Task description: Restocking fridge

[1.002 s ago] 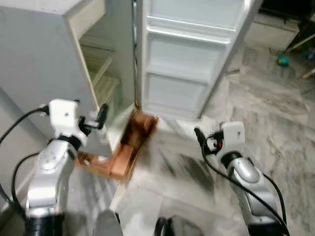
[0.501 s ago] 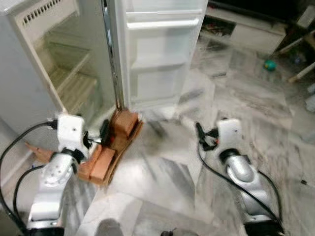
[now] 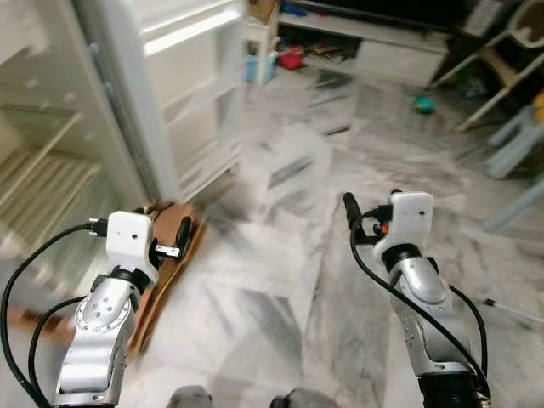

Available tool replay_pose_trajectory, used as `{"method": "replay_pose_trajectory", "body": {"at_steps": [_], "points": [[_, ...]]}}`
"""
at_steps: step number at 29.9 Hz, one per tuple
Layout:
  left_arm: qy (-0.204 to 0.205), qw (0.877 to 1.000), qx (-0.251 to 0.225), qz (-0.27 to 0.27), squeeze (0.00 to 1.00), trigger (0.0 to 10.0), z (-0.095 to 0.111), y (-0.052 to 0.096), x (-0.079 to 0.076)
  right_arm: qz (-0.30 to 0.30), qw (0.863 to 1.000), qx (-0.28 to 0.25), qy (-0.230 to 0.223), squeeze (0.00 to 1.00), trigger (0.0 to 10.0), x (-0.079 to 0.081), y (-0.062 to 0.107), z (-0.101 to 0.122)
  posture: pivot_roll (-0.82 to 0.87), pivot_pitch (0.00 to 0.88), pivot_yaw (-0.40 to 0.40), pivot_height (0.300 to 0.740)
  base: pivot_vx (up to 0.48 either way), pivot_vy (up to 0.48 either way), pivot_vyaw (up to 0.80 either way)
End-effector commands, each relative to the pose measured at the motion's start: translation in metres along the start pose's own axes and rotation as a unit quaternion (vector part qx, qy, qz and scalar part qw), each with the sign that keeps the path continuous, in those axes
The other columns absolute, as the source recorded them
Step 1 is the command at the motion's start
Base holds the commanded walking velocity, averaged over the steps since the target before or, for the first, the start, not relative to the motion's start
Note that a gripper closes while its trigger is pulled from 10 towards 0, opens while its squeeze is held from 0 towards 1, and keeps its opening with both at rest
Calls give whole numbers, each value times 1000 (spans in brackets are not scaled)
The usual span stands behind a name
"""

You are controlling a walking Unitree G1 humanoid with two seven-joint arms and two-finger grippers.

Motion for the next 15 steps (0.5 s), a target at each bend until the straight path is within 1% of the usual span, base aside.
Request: {"method": "replay_pose_trajectory", "body": {"at_steps": [1, 7, 9, 10, 14, 15], "points": [[-1, 1000, 8, 12, 0, 10000, -4, 4, 7, -1, 1000, 6, -15, 0, 10000, 3, 1, -1, 88, 118, -96, 740, 480, 0, -800], [18, 1000, 10, 18, 0, 10000, -10, 7, 9, -10, 999, 15, -32, 0, 10000, 1, 4, -7, 80, 108, -95, 740, 480, 0, -800], [23, 1000, 9, 17, 0, 10000, -10, 5, 8, -18, 998, 17, -52, 0, 10000, -3, 3, -7, 76, 103, -97, 740, 480, 0, -800], [20, 1000, 6, 14, 0, 10000, -9, 4, 6, -22, 997, 17, -76, 0, 10000, -5, 2, -7, 75, 103, -98, 740, 480, 0, -800], [17, 1000, 3, 10, 0, 10000, -7, 3, 6, -22, 995, 16, -97, 0, 10000, -5, 3, -6, 74, 100, -96, 740, 480, 0, -800], [14, 1000, 3, 10, 0, 10000, -7, 1, 7, -19, 993, 16, -113, 0, 10000, -4, 3, -5, 71, 98, -95, 740, 480, 0, -800]]}}
Point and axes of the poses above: a point about 5 cm out from each wrist's last joint towards the gripper, its own y axis pointing back from the gripper into the wrist, its own z axis along the axis of the wrist's last joint, x = y × z, the point moved 5 cm from there along -y, pointing out of the wrist towards the gripper, and after that the axes turned 5 degrees about y, right-handed, at the moved point
